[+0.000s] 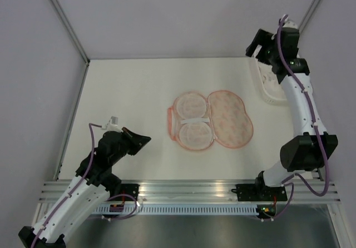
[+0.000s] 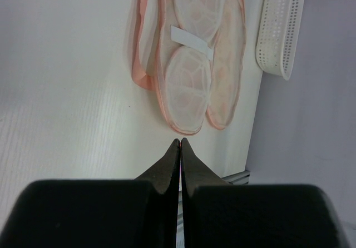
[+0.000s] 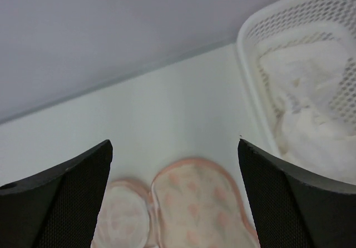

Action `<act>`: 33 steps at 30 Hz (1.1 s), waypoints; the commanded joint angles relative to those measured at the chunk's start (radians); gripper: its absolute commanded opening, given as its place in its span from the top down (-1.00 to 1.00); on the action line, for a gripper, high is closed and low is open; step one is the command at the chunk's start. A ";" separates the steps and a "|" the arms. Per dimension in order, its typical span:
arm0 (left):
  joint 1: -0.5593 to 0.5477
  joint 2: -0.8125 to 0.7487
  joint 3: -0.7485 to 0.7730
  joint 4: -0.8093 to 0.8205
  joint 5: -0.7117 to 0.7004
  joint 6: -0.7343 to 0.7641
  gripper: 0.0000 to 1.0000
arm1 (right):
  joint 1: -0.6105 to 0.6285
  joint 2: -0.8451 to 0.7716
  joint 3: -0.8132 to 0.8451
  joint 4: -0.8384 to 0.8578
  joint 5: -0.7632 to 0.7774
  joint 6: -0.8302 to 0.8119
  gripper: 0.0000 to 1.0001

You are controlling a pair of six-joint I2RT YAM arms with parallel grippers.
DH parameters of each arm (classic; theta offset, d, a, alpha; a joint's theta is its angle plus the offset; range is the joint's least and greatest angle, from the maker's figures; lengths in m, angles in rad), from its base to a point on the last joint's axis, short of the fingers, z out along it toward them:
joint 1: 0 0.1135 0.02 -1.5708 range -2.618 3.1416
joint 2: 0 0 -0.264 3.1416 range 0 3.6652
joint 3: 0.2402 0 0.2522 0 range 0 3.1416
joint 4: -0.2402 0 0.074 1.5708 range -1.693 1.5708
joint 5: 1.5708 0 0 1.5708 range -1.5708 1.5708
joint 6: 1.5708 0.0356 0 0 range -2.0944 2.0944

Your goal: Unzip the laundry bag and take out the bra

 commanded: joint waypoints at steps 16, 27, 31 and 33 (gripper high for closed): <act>0.004 -0.064 -0.066 0.082 0.053 0.005 0.95 | -0.190 -0.177 -0.898 0.332 -0.674 0.192 -0.96; 0.004 -0.072 -0.087 0.097 0.061 -0.001 0.96 | -0.215 -0.040 -0.919 0.389 -0.544 0.199 -0.96; 0.004 -0.070 -0.086 0.095 0.065 -0.003 0.96 | -0.215 0.033 -0.919 0.407 -0.480 0.188 -0.96; 0.004 -0.086 -0.096 0.095 0.065 -0.010 0.95 | -0.215 0.061 -0.924 0.433 -0.467 0.188 -0.93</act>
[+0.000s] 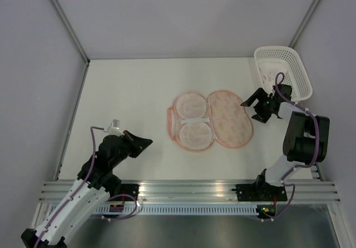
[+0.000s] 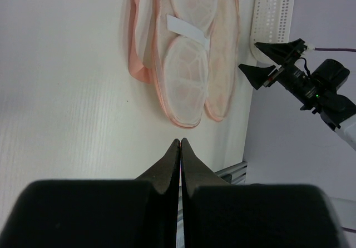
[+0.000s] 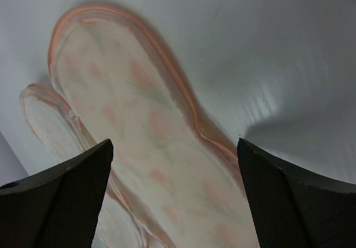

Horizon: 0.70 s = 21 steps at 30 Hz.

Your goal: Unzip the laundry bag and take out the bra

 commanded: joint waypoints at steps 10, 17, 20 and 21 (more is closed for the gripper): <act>0.004 -0.027 -0.029 0.038 0.015 -0.026 0.95 | 0.040 0.119 -0.022 0.112 0.032 0.006 -0.29; 0.004 -0.047 -0.046 0.034 0.018 -0.028 0.96 | 0.120 0.135 -0.054 0.112 0.046 -0.011 0.31; 0.004 -0.062 -0.052 0.027 0.017 -0.032 0.96 | 0.140 0.138 -0.051 0.098 0.056 -0.015 0.81; 0.004 -0.067 -0.055 0.027 0.015 -0.034 0.96 | 0.141 0.135 -0.048 0.089 0.061 -0.015 0.99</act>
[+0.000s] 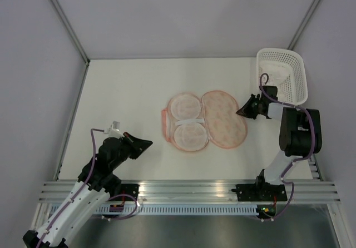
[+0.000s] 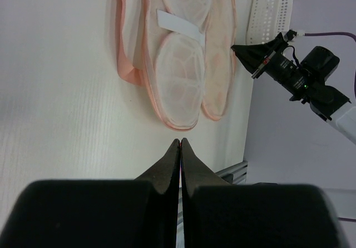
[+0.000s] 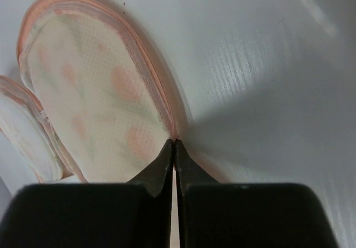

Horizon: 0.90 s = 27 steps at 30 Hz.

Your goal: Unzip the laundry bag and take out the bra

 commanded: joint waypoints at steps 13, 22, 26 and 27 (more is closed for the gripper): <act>0.004 -0.021 -0.003 0.005 0.010 -0.031 0.95 | 0.045 -0.215 0.067 -0.146 0.012 -0.008 0.99; 0.004 -0.061 -0.003 -0.033 -0.004 -0.033 0.95 | 0.088 -0.261 0.177 -0.272 0.029 -0.072 0.99; 0.004 -0.076 -0.001 -0.045 -0.009 -0.037 0.96 | 0.180 -0.307 0.205 -0.291 0.022 -0.083 0.99; 0.004 -0.078 -0.001 -0.047 -0.007 -0.037 0.96 | 0.189 -0.310 0.214 -0.287 0.005 -0.080 0.99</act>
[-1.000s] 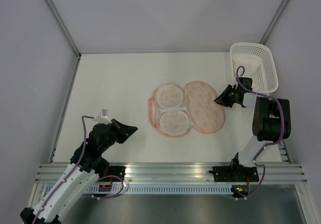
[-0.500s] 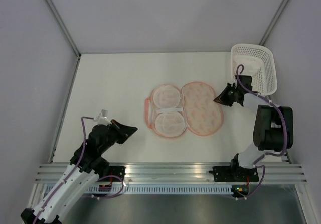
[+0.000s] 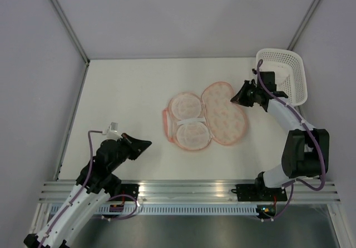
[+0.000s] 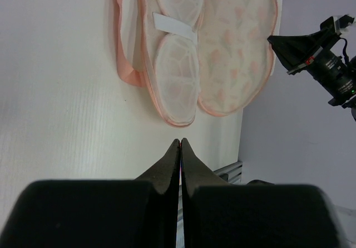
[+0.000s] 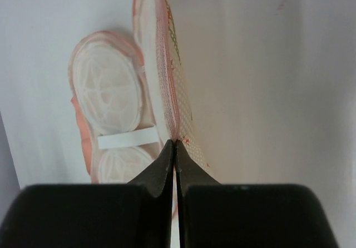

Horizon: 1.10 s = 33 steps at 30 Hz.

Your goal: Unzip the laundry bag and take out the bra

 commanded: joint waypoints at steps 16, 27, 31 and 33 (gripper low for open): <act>0.004 -0.099 0.017 -0.065 0.000 -0.033 0.96 | 0.351 0.104 0.150 0.210 -0.142 0.206 0.99; 0.004 -0.132 0.036 -0.101 -0.012 -0.036 0.96 | 0.543 0.293 0.211 0.378 -0.143 0.338 0.99; 0.004 -0.139 0.042 -0.112 -0.015 -0.037 0.95 | 0.586 0.374 0.228 0.379 -0.116 0.338 0.99; 0.004 -0.144 0.048 -0.121 -0.021 -0.036 0.96 | 0.590 0.406 0.229 0.379 -0.107 0.335 0.99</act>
